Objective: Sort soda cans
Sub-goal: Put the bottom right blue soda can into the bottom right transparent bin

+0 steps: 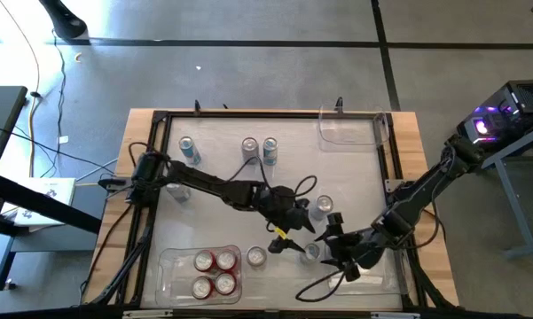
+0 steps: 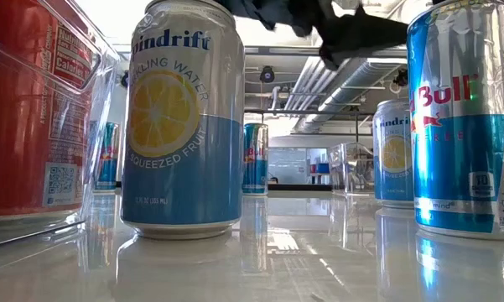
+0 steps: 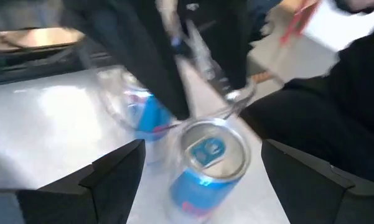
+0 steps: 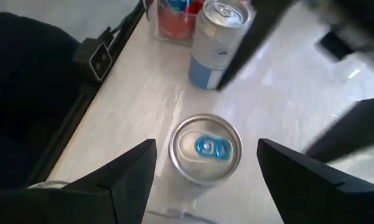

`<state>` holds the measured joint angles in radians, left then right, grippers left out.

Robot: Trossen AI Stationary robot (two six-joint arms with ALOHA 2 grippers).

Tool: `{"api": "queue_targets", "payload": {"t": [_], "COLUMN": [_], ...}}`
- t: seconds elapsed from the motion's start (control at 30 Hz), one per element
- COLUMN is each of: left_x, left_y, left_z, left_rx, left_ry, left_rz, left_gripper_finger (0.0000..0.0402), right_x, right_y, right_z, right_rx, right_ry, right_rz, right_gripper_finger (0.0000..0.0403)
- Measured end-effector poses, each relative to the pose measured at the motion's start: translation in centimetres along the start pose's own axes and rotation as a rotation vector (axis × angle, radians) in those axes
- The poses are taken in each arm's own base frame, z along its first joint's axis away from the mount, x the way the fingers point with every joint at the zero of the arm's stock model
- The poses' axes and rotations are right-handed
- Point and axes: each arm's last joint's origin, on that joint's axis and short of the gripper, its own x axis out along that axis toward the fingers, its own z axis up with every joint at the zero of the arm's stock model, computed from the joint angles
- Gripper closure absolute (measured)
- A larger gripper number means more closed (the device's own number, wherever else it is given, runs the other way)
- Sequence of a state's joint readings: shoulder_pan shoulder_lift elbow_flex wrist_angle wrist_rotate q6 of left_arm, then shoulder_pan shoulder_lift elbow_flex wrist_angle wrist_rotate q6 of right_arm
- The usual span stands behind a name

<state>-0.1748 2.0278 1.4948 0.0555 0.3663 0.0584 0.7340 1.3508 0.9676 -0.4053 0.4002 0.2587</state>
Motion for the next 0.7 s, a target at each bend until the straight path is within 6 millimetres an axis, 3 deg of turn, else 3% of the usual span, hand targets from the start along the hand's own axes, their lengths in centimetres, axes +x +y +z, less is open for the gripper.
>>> {"api": "queue_targets", "payload": {"t": [0.2, 0.37, 0.7], "left_x": [-2.1, -3.7, -6.6], "left_y": [-1.5, -2.4, -5.1], "left_z": [0.9, -0.7, -3.6], "left_rx": [-0.014, -0.070, -0.149], "left_ry": [0.052, 0.024, -0.187], "left_rz": [0.099, 0.237, 0.505], "left_gripper_finger": [0.0086, 0.0086, 0.0086], "right_x": [2.1, 3.3, 3.7], "right_y": [-0.8, -1.4, -2.2], "right_z": [0.3, 0.3, 0.3], "right_rx": [-0.036, -0.053, -0.074], "right_ry": [0.028, 0.039, 0.056], "right_rz": [0.081, 0.107, 0.089], "right_gripper_finger": [0.0128, 0.0127, 0.0128]}}
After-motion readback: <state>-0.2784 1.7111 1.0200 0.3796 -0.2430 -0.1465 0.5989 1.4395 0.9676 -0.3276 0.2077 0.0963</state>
